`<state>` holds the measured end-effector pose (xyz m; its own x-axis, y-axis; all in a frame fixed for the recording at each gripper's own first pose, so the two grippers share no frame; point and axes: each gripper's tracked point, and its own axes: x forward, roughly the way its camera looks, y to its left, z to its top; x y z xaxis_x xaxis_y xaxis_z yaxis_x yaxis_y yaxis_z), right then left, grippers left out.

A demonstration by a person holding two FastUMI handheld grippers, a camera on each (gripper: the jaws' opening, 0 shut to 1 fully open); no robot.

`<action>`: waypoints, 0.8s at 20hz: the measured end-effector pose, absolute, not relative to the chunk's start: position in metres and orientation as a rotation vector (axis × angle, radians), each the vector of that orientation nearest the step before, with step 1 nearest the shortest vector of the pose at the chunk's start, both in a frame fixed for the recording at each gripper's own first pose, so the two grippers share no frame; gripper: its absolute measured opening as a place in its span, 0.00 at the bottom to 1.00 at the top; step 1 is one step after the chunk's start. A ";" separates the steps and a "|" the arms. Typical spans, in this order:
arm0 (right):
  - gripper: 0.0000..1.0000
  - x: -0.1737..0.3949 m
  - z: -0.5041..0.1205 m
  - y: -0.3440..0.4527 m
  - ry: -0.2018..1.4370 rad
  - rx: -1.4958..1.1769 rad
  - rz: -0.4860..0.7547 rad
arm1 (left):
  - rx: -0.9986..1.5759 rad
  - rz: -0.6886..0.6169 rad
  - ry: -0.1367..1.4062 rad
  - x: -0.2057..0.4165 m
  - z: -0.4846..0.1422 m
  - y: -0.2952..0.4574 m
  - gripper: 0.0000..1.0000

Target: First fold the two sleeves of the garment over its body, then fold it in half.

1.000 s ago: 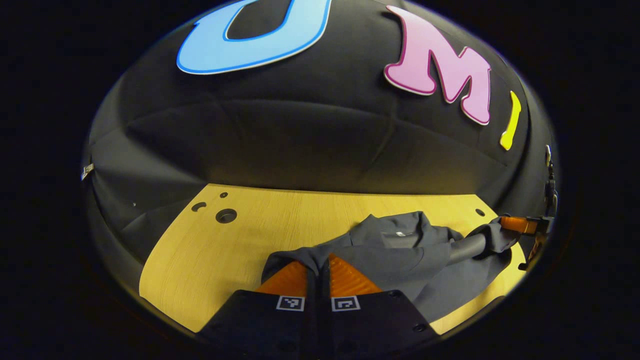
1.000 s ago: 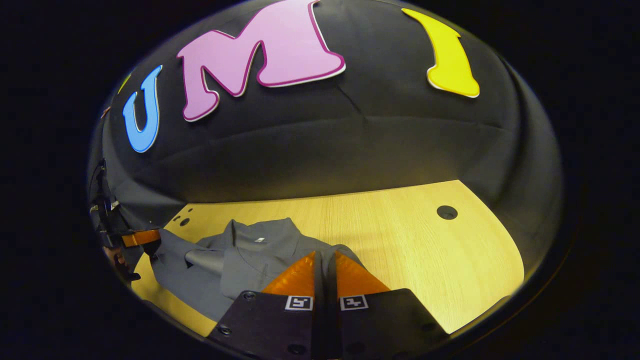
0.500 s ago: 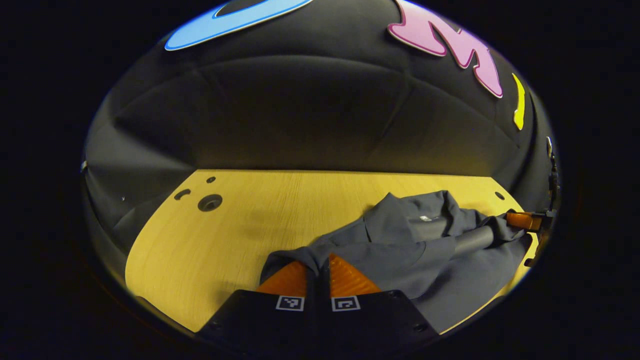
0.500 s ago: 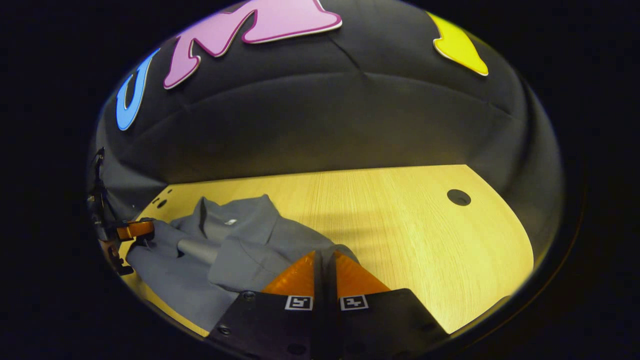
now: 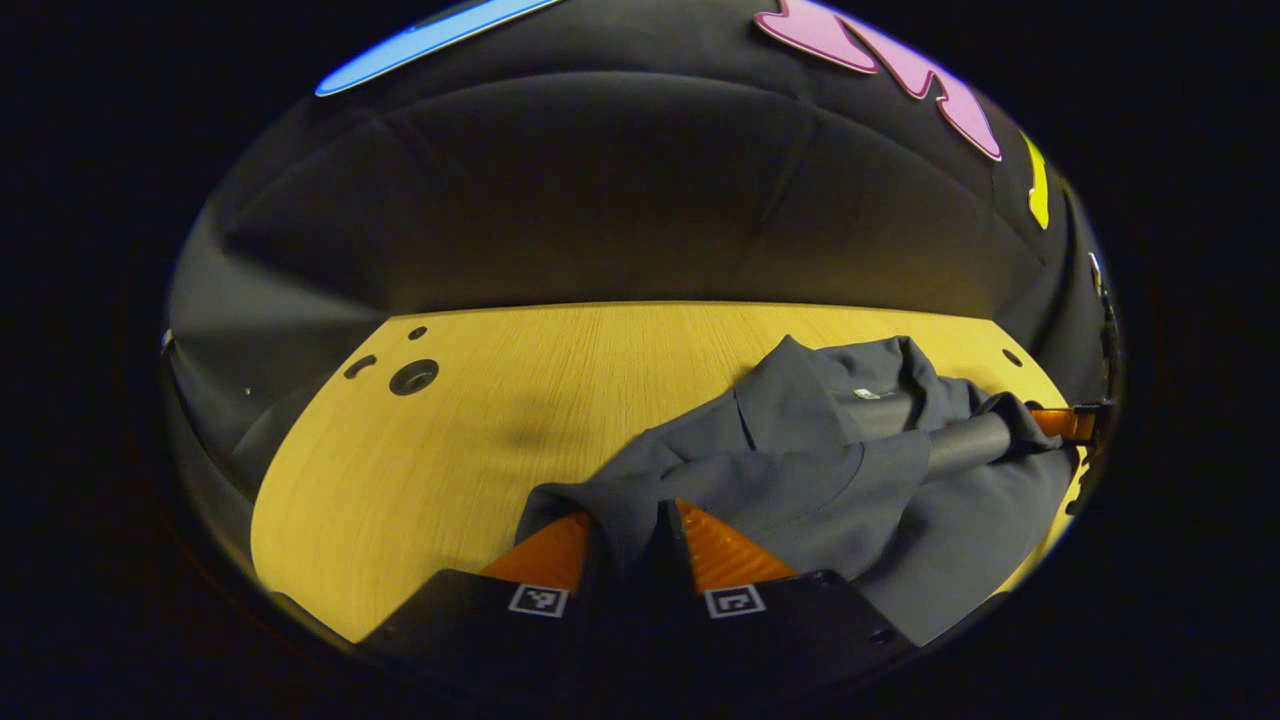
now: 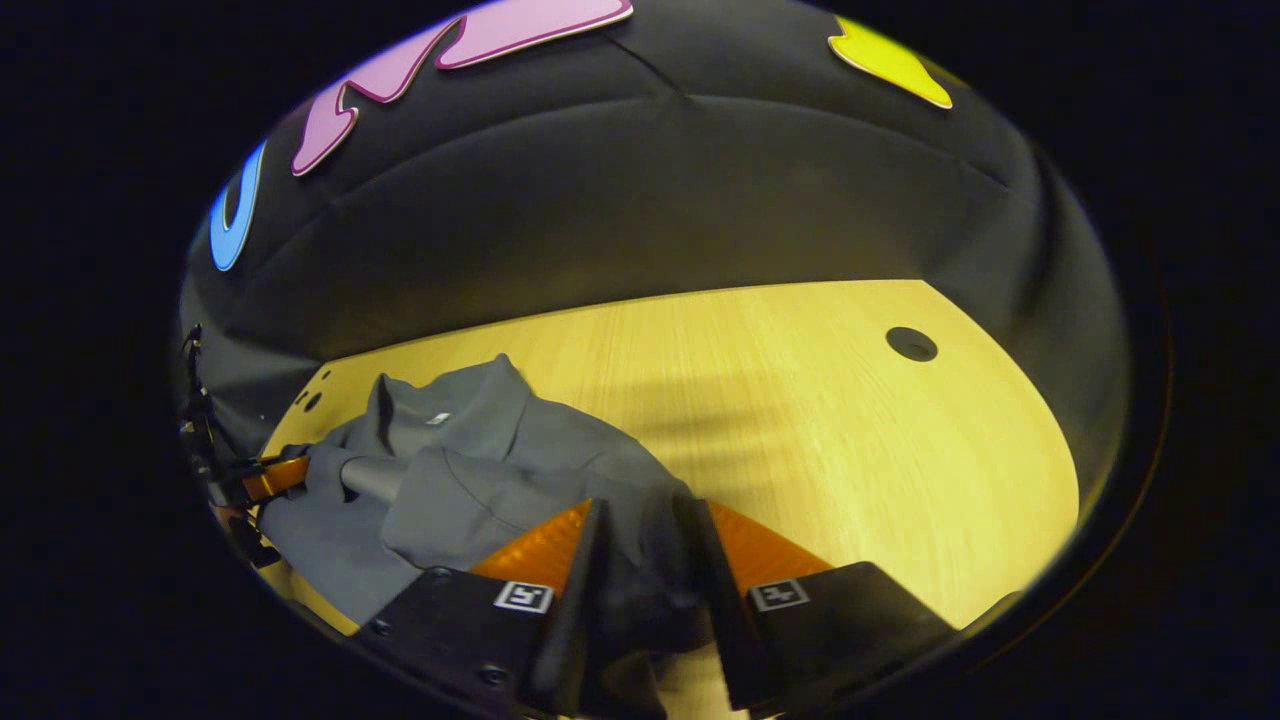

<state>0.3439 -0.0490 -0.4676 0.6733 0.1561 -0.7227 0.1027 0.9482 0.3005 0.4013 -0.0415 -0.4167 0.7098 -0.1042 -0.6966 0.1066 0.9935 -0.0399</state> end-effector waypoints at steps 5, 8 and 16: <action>0.86 0.333 -0.432 -0.060 0.801 0.332 0.038 | 0.047 -0.122 0.767 0.383 -0.390 -0.043 0.91; 0.88 0.319 -0.403 -0.060 0.772 0.321 0.065 | 0.075 -0.134 0.738 0.367 -0.364 -0.046 0.98; 0.97 0.258 -0.303 -0.058 0.634 0.379 0.099 | 0.033 -0.176 0.610 0.310 -0.269 -0.066 0.99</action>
<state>0.2581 -0.0582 -0.3029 0.8038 0.2043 -0.5588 0.0248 0.9269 0.3746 0.3097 -0.0660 -0.2694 0.8052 -0.1550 -0.5725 0.1745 0.9844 -0.0210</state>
